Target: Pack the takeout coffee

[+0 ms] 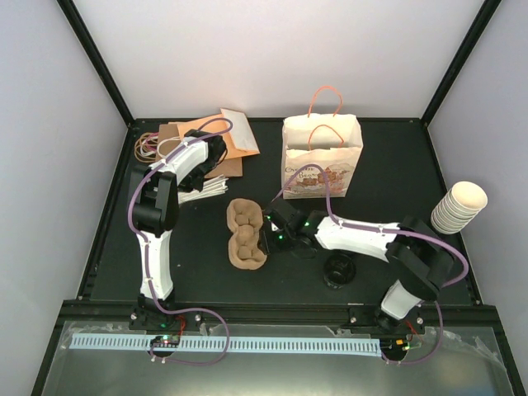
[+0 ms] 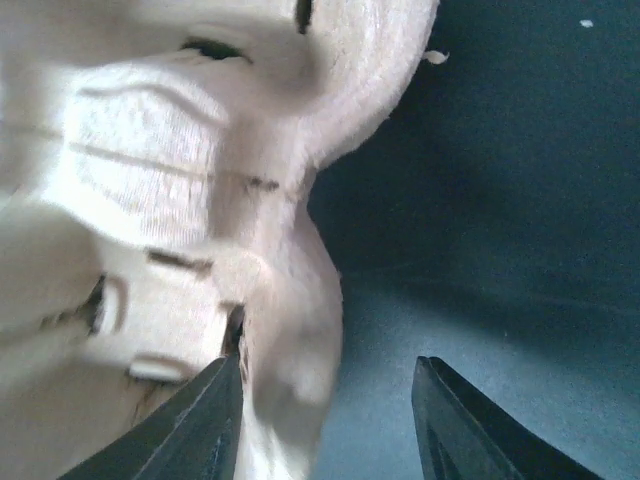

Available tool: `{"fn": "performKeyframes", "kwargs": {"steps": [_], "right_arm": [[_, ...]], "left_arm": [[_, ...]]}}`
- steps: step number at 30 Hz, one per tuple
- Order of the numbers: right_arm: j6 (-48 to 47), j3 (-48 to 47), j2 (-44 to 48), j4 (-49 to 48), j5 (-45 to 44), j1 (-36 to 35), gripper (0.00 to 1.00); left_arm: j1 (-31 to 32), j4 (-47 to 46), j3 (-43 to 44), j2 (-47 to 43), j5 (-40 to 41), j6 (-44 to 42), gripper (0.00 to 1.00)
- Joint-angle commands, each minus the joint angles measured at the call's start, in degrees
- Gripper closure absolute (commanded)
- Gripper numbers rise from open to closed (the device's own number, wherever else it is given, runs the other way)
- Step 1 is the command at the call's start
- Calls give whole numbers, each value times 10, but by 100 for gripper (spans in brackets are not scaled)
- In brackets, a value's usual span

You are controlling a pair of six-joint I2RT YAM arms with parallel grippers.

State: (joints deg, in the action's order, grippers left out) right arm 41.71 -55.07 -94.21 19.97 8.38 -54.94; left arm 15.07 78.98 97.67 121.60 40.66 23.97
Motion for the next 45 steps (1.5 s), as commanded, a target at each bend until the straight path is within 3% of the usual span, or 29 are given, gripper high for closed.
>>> {"fn": "performKeyframes", "kwargs": {"steps": [1,9,14,28,33,40,45], "right_arm": [[-43,8,34,9,-7,-3,47],[-83,-50,4,30,3,-1,40],[-193,-65,38,32,-20,9,31],[-396,-138,37,24,48,91,25],[-412,-153,15,-21,114,143,25],[-412,-209,-23,-6,161,143,23],[-406,-225,-54,-7,165,143,22]], "left_arm": [[-4,-76,-6,7,-85,14,99],[-4,-74,-5,7,-85,13,99],[-4,-75,-8,6,-85,13,98],[18,-84,-29,7,-59,-8,99],[35,-97,-34,10,-50,-27,99],[42,-113,-29,14,-91,-48,98],[49,-89,-5,46,-74,-33,99]]}}
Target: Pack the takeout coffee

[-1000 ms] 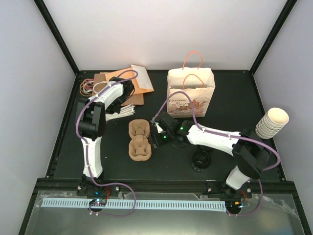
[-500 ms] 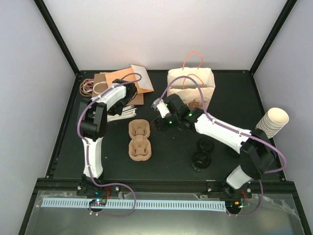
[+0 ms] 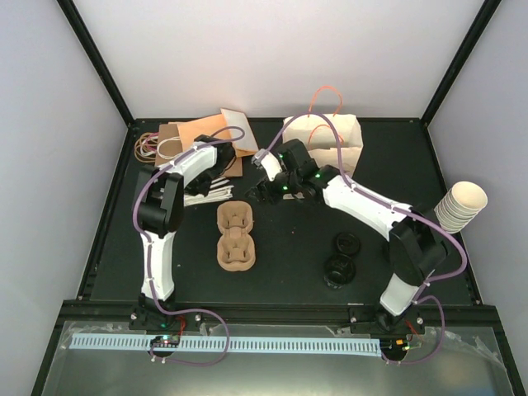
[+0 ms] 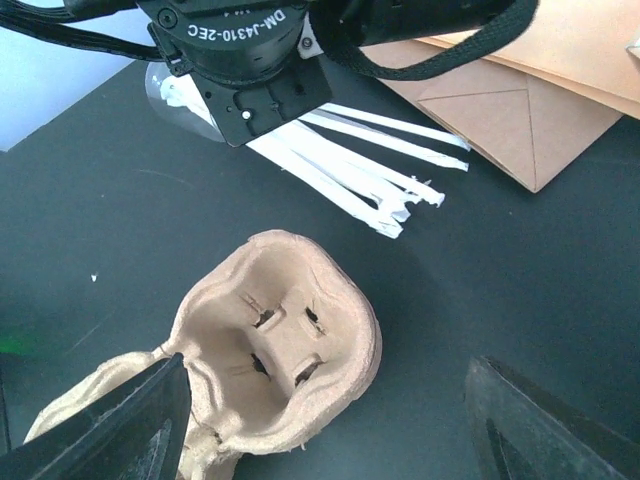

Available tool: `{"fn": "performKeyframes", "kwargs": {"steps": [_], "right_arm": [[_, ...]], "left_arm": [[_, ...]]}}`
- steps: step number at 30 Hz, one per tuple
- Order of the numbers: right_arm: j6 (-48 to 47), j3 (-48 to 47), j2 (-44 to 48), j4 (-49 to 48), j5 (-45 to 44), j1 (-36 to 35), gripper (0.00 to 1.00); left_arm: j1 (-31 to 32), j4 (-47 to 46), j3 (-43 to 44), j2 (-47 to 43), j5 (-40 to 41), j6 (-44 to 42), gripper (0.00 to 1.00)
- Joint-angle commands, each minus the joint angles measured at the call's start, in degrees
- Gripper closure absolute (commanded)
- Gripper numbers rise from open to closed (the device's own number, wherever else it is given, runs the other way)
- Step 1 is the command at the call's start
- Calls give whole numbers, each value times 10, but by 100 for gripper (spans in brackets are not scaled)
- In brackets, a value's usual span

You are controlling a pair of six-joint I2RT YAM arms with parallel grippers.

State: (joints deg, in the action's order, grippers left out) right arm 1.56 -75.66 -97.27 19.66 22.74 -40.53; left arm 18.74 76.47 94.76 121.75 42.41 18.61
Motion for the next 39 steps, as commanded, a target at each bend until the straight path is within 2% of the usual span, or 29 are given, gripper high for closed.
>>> {"fn": "performKeyframes", "kwargs": {"steps": [1,5,8,12,17,19,22,25,34,39], "right_arm": [[-2,-22,-28,-4,20,-2,22],[32,-44,-51,14,5,-2,23],[95,-68,-85,41,-6,-2,25],[194,-50,-98,12,-9,-8,25],[250,-60,-121,17,-47,-35,25],[259,-59,-130,23,-48,-40,24],[258,-38,-123,26,-71,-51,16],[257,-24,-121,28,-80,-53,15],[219,-75,-167,43,-23,-53,19],[225,-91,-192,76,-77,-59,25]], "left_arm": [[13,-56,34,54,-89,24,98],[17,-36,56,76,-68,38,98],[17,-36,55,78,-69,39,99],[17,-39,51,74,-75,40,99],[18,-44,47,67,-93,39,98],[19,-45,42,64,-94,40,99],[19,-47,38,60,-94,39,99],[19,-49,38,59,-94,38,98],[18,-49,39,56,-93,35,98],[17,-49,39,57,-94,35,98]]}}
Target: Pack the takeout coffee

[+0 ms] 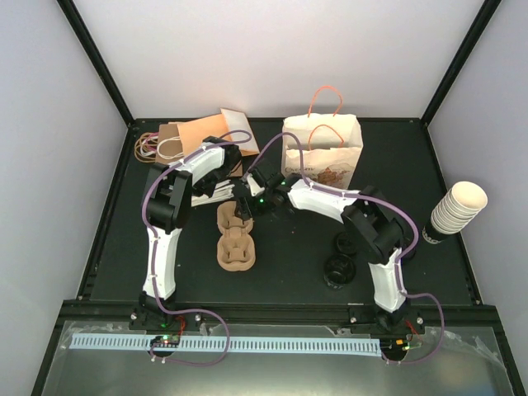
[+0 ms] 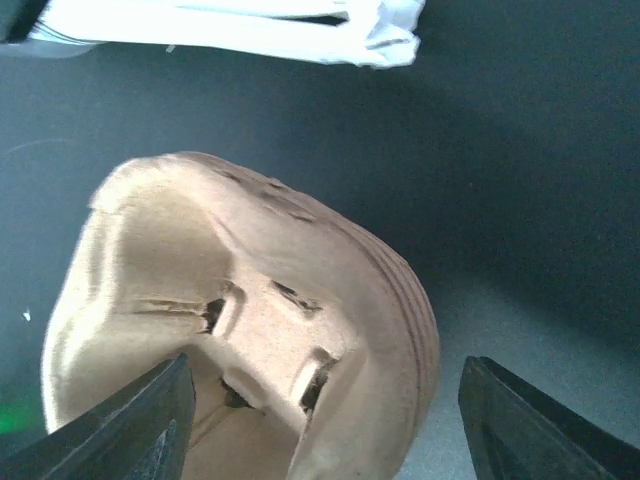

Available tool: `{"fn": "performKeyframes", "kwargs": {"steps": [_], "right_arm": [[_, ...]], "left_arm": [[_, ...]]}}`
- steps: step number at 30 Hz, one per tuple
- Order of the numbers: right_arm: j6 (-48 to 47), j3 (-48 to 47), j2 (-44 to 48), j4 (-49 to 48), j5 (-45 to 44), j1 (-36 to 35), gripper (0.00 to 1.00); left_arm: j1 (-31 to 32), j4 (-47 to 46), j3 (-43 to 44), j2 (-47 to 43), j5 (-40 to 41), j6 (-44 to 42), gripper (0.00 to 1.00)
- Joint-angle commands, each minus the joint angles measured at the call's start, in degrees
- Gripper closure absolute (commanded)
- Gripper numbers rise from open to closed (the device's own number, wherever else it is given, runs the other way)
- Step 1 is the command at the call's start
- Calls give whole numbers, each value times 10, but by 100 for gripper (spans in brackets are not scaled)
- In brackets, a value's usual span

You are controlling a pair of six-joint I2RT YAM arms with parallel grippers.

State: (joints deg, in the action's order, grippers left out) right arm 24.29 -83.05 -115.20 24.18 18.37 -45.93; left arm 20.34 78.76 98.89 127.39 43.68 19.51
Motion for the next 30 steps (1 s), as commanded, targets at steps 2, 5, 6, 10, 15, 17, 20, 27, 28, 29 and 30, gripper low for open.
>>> {"fn": "performKeyframes", "kwargs": {"steps": [2,5,6,10,15,17,20,27,28,29,30], "right_arm": [[1,-16,-15,38,-52,-10,27],[14,-8,-16,39,-58,-14,33],[17,-5,-14,39,-62,-16,35],[25,0,-8,42,-79,-27,43],[20,15,6,49,-88,-40,56],[20,32,22,48,-90,-44,57],[18,74,57,48,-99,-45,57],[11,181,147,49,-120,-46,58],[11,197,162,50,-121,-46,58],[11,211,175,51,-122,-46,58],[10,227,188,52,-121,-46,58]], "left_arm": [[1,-71,-2,0,-105,27,98],[1,-71,-1,-1,-104,26,99],[0,-71,-1,-2,-104,26,98],[0,-71,-1,-1,-102,26,99],[-1,-72,-4,-4,-101,27,98],[-1,-72,-4,-4,-101,27,98],[-1,-72,-3,-5,-102,27,98],[-1,-72,-3,-6,-102,26,98],[-1,-72,-3,-7,-101,26,98],[-1,-72,-3,-7,-102,26,98],[-1,-72,-4,-8,-102,25,98]]}}
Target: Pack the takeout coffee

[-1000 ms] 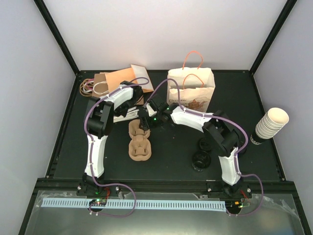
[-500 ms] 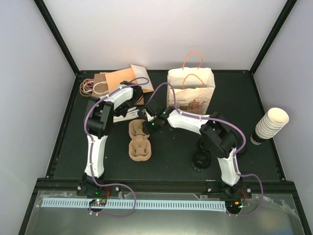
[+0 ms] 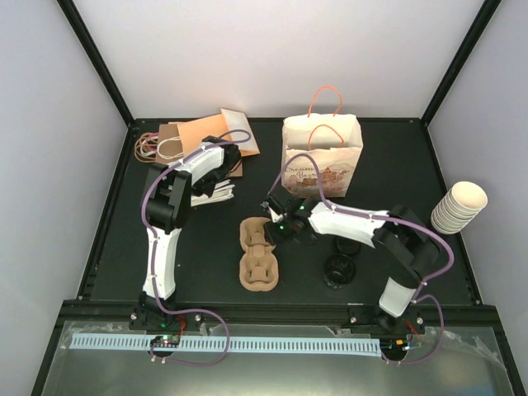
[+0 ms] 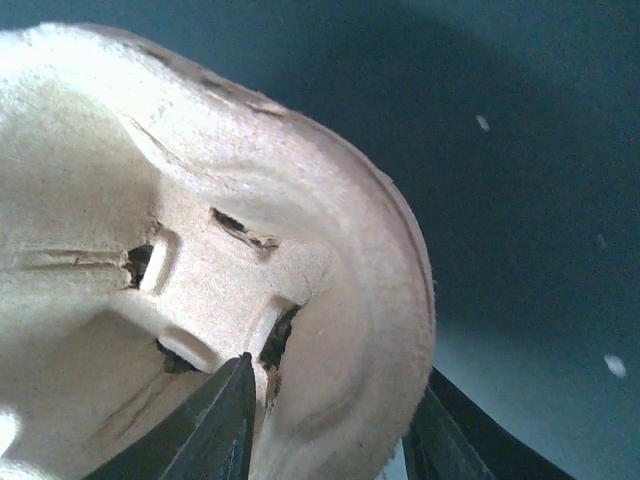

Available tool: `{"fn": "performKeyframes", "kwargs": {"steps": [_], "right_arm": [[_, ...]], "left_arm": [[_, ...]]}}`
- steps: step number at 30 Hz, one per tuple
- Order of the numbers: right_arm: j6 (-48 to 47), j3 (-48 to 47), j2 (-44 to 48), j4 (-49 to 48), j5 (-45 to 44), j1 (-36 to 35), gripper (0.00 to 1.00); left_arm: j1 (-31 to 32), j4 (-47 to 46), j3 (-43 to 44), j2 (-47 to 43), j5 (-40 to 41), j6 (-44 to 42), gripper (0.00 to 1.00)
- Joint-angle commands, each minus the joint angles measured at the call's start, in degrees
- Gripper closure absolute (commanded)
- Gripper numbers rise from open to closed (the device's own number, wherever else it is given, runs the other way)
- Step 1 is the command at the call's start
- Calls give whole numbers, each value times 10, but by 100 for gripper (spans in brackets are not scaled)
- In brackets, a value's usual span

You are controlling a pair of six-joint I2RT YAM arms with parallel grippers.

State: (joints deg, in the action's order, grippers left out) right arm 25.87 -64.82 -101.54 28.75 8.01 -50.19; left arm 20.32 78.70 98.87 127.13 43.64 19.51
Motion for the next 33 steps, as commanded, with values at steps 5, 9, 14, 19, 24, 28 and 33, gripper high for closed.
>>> {"fn": "performKeyframes", "kwargs": {"steps": [5,9,14,19,24,28,33], "right_arm": [[-17,77,93,16,-23,-3,33],[-50,45,104,26,-28,-2,26],[-114,4,122,19,-46,-3,18],[-162,-7,155,-6,-82,-2,12],[-188,-11,172,-43,-96,-3,8],[-204,-9,174,-96,-116,-2,8],[-244,22,192,-187,-83,1,2]], "left_arm": [[0,-74,-7,-7,-106,24,98],[1,-74,-8,-8,-108,25,98],[3,-77,-16,-11,-111,23,99],[3,-83,-24,-18,-119,18,98],[3,-91,-22,-22,-139,13,98],[4,-90,-24,-22,-141,12,98],[8,-94,-32,-26,-142,9,99]]}}
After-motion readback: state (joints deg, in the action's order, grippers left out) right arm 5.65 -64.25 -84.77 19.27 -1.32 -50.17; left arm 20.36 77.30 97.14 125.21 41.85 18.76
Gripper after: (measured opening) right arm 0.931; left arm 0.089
